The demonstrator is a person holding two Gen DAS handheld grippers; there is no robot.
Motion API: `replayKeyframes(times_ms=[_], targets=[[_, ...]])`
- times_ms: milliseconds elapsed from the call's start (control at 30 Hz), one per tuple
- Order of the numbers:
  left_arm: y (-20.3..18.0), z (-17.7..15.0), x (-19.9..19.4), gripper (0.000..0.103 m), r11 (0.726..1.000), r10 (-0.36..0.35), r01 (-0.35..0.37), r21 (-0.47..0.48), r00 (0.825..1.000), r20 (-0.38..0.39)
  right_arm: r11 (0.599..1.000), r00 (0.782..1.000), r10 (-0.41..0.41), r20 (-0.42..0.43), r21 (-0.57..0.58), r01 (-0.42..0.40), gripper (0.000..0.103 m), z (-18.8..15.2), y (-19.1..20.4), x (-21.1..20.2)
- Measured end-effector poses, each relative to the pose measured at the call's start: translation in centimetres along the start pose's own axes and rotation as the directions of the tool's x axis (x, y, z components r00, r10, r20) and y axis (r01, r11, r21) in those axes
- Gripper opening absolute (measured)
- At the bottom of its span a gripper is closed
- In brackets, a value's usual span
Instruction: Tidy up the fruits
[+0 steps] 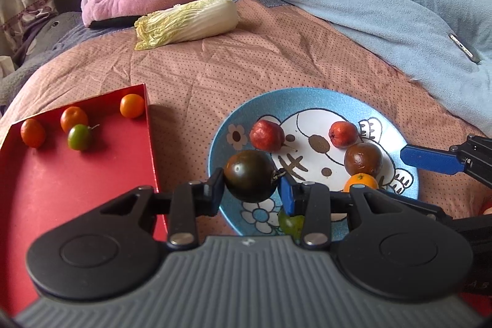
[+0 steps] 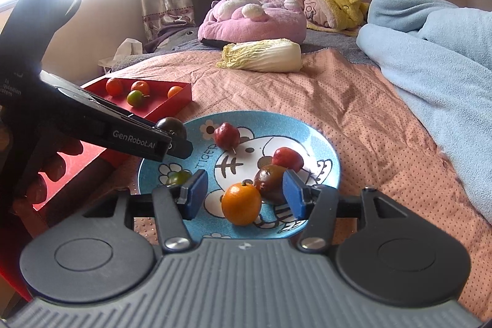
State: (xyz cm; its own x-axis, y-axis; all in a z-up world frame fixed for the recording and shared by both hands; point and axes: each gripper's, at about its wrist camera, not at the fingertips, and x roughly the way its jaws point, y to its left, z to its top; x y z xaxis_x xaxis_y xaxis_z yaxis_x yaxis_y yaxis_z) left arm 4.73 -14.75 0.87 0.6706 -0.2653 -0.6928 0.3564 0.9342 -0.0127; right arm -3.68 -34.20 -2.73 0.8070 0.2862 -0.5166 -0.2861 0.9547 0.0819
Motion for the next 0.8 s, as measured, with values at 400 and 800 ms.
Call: replayKeyframes(times_ms=[400, 800], targets=[[3.2, 2.9, -8.8, 0.041, 0.997, 0.070, -0.074, 0.031, 0.990, 0.123, 0.987, 0.997, 0.060, 0.057, -0.154, -0.051, 0.061, 7.6, 4.9, -5.0], [7.4, 6.2, -18.4, 0.042, 0.989, 0.129, -0.144, 0.044, 0.964, 0.234, 0.944, 0.982, 0.035, 0.184, -0.328, 0.028, 0.068, 19.1, 10.3, -12.4]])
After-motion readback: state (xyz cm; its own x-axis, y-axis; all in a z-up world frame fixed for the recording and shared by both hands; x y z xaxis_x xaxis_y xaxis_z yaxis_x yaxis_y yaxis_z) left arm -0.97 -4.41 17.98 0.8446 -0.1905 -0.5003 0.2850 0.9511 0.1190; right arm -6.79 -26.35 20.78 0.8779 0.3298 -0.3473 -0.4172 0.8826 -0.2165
